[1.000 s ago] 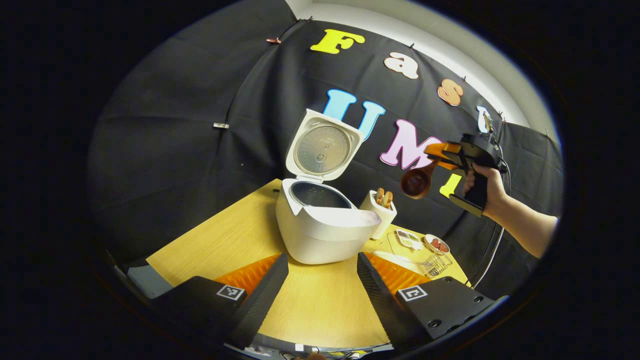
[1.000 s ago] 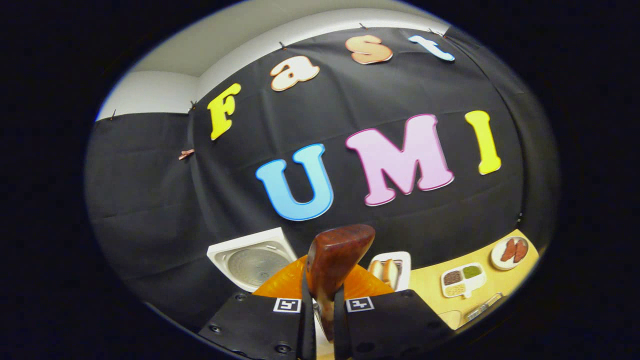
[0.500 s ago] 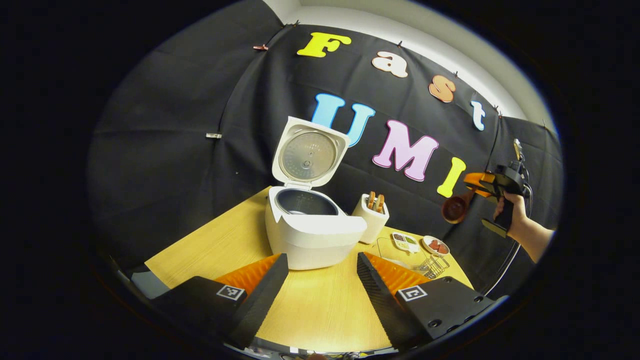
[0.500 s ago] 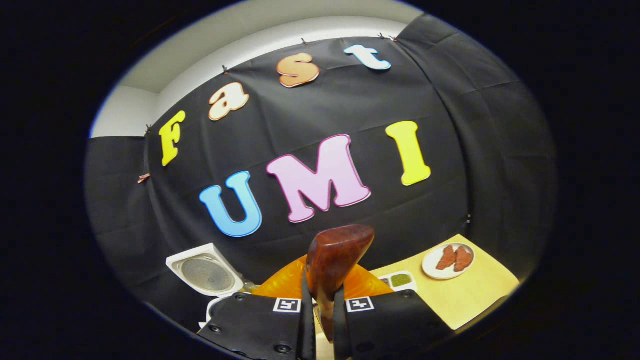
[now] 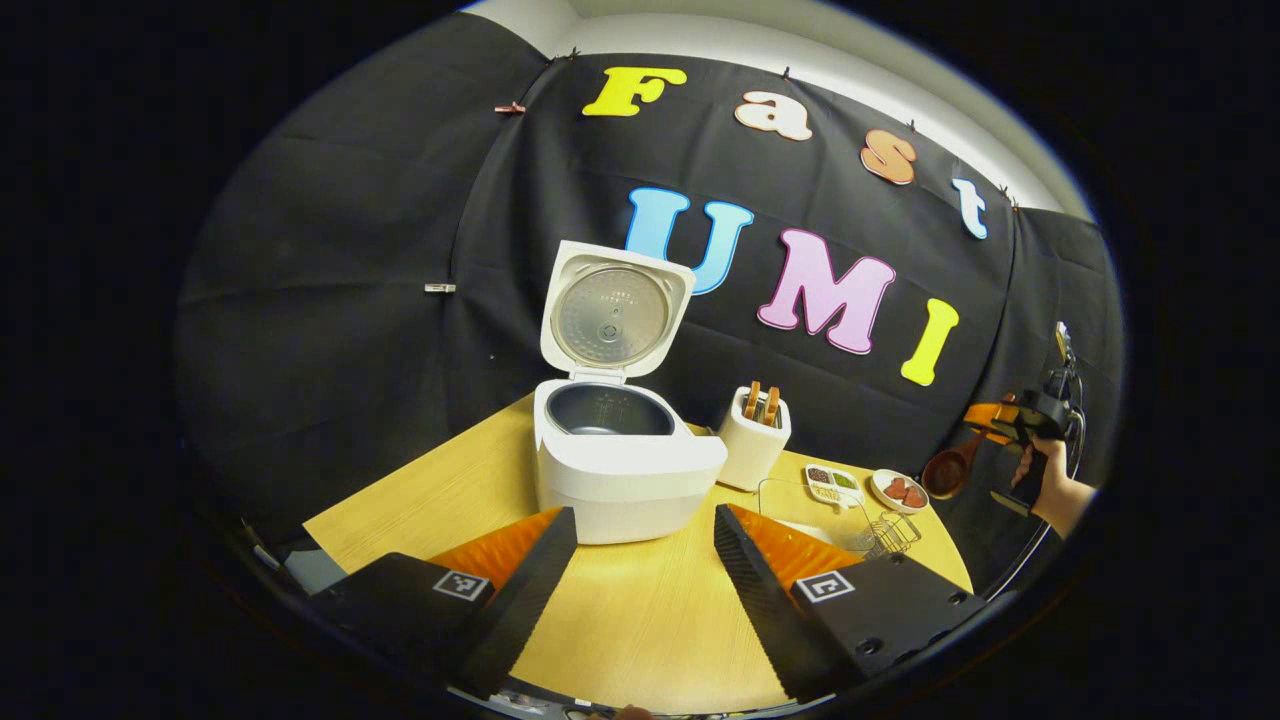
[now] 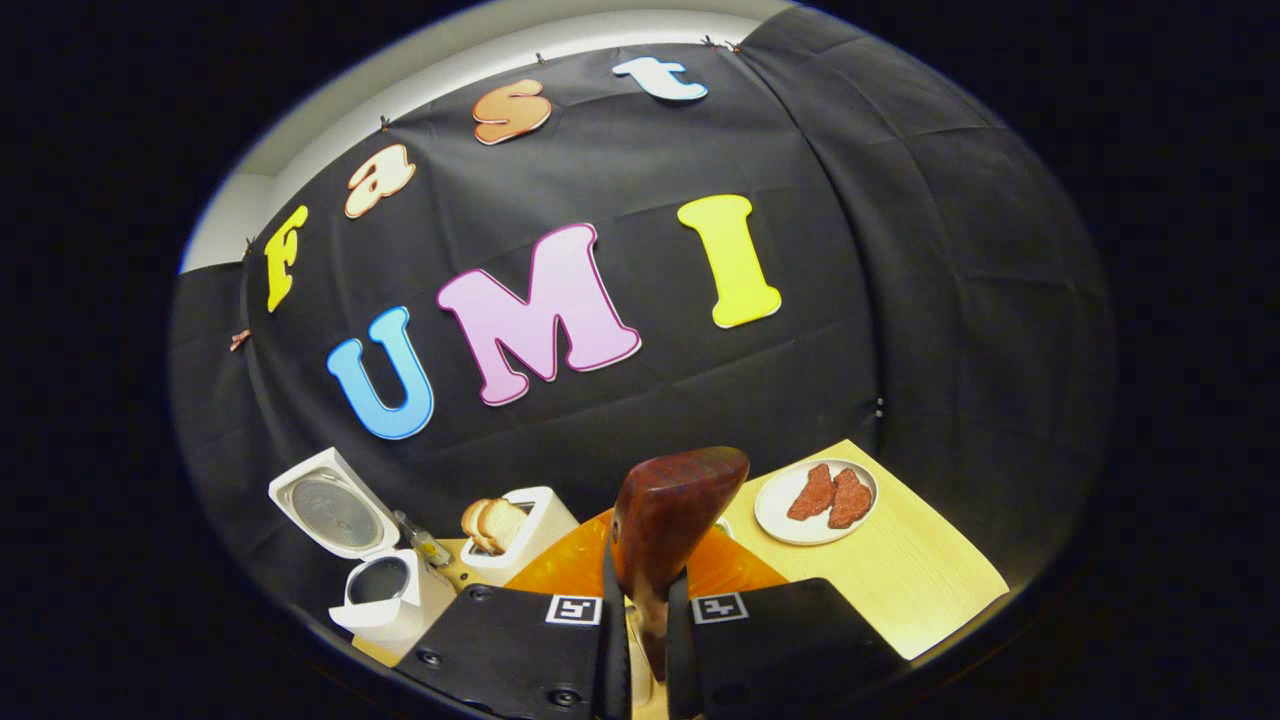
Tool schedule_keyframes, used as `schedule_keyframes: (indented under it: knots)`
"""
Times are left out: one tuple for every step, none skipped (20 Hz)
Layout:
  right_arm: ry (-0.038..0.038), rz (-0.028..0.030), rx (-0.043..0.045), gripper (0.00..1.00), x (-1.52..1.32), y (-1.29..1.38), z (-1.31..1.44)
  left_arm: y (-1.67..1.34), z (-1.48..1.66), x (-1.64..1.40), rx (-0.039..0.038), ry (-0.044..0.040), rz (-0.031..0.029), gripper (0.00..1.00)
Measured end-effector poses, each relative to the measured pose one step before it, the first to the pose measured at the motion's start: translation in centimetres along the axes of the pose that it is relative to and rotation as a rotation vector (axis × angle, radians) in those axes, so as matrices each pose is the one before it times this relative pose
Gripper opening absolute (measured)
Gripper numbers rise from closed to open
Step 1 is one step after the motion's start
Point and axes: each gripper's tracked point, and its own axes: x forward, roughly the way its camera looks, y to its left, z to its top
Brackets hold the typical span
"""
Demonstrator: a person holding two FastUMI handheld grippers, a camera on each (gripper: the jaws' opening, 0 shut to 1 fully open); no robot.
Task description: Close the left gripper, press the button to open the rice cooker; take a wooden spoon from the chopstick holder with the right hand, scoop a spoonful of rice and pour it into the rice cooker, then put the wooden spoon back into the chopstick holder.
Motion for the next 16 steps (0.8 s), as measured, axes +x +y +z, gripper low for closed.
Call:
schedule_keyframes:
  knots:
    - [0.02142, 0.00051, 0.00027, 0.18, 0.637, -0.761, -0.954, -0.640, -0.063, -0.037, -0.00535, 0.00023, 0.01057, 0.95]
    - [0.02236, 0.00027, 0.00292, 0.18, 0.690, -0.790, -0.984, -0.665, -0.130, 0.042, -0.00477, 0.00159, 0.01020, 0.95]
    - [0.01746, -0.00013, 0.00412, 0.18, 0.581, -0.624, -0.833, -0.599, -0.046, -0.002, -0.00245, 0.00096, 0.01123, 0.95]
    - [0.01978, -0.00078, 0.00573, 0.18, 0.597, -0.623, -0.981, -0.574, -0.132, 0.085, 0.00026, -0.00093, 0.01256, 0.95]
    - [0.02302, 0.00000, 0.00622, 0.18, 0.576, -0.619, -0.996, -0.453, -0.061, -0.014, 0.00130, -0.00133, 0.01373, 0.95]
    - [0.02493, 0.00123, 0.00671, 0.18, 0.576, -0.503, -1.026, -0.503, -0.028, 0.026, -0.00023, -0.00195, 0.01224, 0.95]
    - [0.02345, 0.00151, 0.00166, 0.18, 0.392, -0.460, -1.181, -0.572, 0.012, -0.040, -0.00288, -0.00098, 0.00933, 0.95]
    - [0.02033, 0.00358, 0.00019, 0.18, 0.432, -0.482, -1.016, -0.421, -0.073, -0.153, -0.00408, -0.00180, 0.00799, 0.95]
    - [0.00360, 0.00435, 0.00468, 0.18, 0.061, -0.140, -0.639, -0.424, 0.025, -0.116, -0.00538, -0.00093, 0.00675, 0.95]
    - [0.00592, 0.00390, 0.00869, 0.18, 0.245, -0.213, -0.503, -0.453, 0.092, -0.073, -0.00509, -0.00204, 0.00734, 0.95]
    - [0.00912, -0.00062, 0.01374, 0.18, 0.304, -0.426, -0.614, -0.340, 0.191, -0.208, -0.00099, -0.00650, 0.00734, 0.95]
    - [0.01227, -0.00482, 0.01690, 0.18, 0.330, -0.414, -0.707, -0.175, 0.211, -0.233, 0.00286, -0.00978, 0.01123, 0.95]
    - [0.01506, -0.00682, 0.01967, 0.18, 0.484, -0.425, -0.727, -0.040, 0.216, -0.276, 0.00449, -0.00728, 0.01143, 0.95]
    - [0.01556, -0.00853, 0.01910, 0.18, 0.268, -0.455, -0.654, -0.025, -0.005, -0.248, 0.00413, -0.00306, 0.00980, 0.95]
    - [0.01627, -0.01870, 0.01751, 0.18, 0.511, -0.642, -0.643, -0.041, 0.058, -0.236, 0.00293, -0.00034, 0.00665, 0.95]
    - [0.01218, -0.00912, 0.01751, 0.20, 0.183, -0.356, -0.325, -0.041, -0.064, -0.137, 0.00113, 0.00075, 0.00344, 0.95]
